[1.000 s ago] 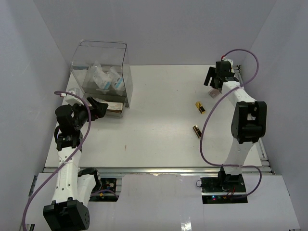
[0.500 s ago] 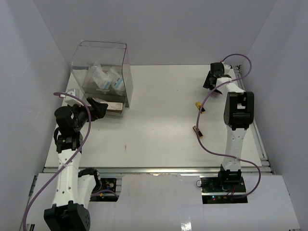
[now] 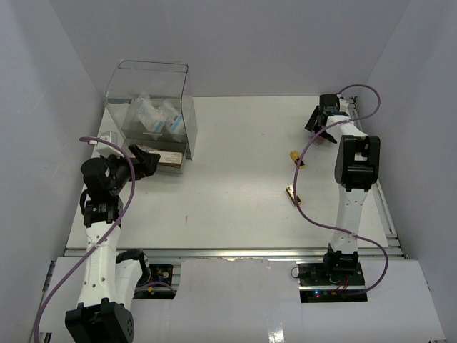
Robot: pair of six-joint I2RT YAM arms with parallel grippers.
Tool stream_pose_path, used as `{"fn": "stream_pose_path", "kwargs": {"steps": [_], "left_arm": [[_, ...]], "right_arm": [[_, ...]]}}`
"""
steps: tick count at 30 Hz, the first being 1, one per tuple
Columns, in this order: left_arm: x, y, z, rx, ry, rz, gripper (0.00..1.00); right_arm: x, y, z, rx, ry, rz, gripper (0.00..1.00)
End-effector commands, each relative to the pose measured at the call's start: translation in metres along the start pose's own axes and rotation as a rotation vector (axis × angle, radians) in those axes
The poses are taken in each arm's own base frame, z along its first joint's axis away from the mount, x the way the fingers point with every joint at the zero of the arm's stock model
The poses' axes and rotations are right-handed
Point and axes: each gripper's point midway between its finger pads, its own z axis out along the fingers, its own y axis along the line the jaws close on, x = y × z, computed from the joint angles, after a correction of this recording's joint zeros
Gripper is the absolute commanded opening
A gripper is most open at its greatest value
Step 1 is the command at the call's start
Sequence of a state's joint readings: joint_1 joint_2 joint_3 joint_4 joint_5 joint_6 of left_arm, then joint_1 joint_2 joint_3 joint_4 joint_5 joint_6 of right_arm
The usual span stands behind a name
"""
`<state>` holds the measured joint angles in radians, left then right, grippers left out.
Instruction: Organize the makeup
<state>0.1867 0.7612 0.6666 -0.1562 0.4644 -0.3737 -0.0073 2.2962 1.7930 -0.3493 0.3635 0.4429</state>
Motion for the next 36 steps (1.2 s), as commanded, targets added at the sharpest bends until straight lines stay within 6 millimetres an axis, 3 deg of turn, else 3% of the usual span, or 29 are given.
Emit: {"fn": "stream_pose_path", "kwargs": {"steps": [1,4,7,9,14,17,19,23,24,29,34,36], "left_arm": [[-0.003,-0.003,-0.002,0.013,-0.016,0.023,0.98],[-0.003,-0.004,-0.001,0.026,-0.015,0.024,0.98],[-0.001,-0.009,-0.001,0.059,-0.009,0.025,0.98],[-0.001,-0.014,0.0,0.085,-0.007,0.029,0.98],[0.001,-0.02,0.0,0.127,-0.001,0.033,0.98],[0.006,-0.03,0.0,0.193,0.018,0.028,0.98],[0.007,-0.034,0.001,0.227,0.023,0.028,0.98],[0.017,-0.054,0.001,0.37,0.067,-0.011,0.98],[0.02,-0.058,0.001,0.397,0.079,-0.021,0.98],[0.034,-0.089,0.002,0.52,0.166,-0.076,0.98],[0.033,-0.125,-0.012,0.597,0.174,-0.092,0.98],[0.037,-0.134,-0.016,0.612,0.191,-0.12,0.98]], "right_arm": [[0.005,-0.002,0.0,-0.058,0.045,0.054,0.87],[0.012,-0.005,-0.001,-0.074,0.056,0.041,0.72],[0.009,-0.001,-0.008,-0.117,0.022,0.023,0.61],[0.007,0.0,-0.011,-0.136,0.007,0.011,0.48],[0.005,-0.003,-0.017,-0.145,-0.014,-0.035,0.35],[-0.004,-0.003,-0.04,-0.188,-0.06,-0.064,0.3],[0.005,-0.007,-0.047,-0.211,-0.072,-0.102,0.28],[-0.006,0.002,-0.11,-0.393,-0.196,-0.199,0.21],[0.004,0.002,-0.119,-0.432,-0.199,-0.233,0.2],[0.022,0.012,-0.207,-0.703,-0.335,-0.511,0.11],[0.073,0.027,-0.281,-1.047,-0.408,-0.77,0.09],[0.103,0.032,-0.312,-1.206,-0.412,-0.881,0.09]]}}
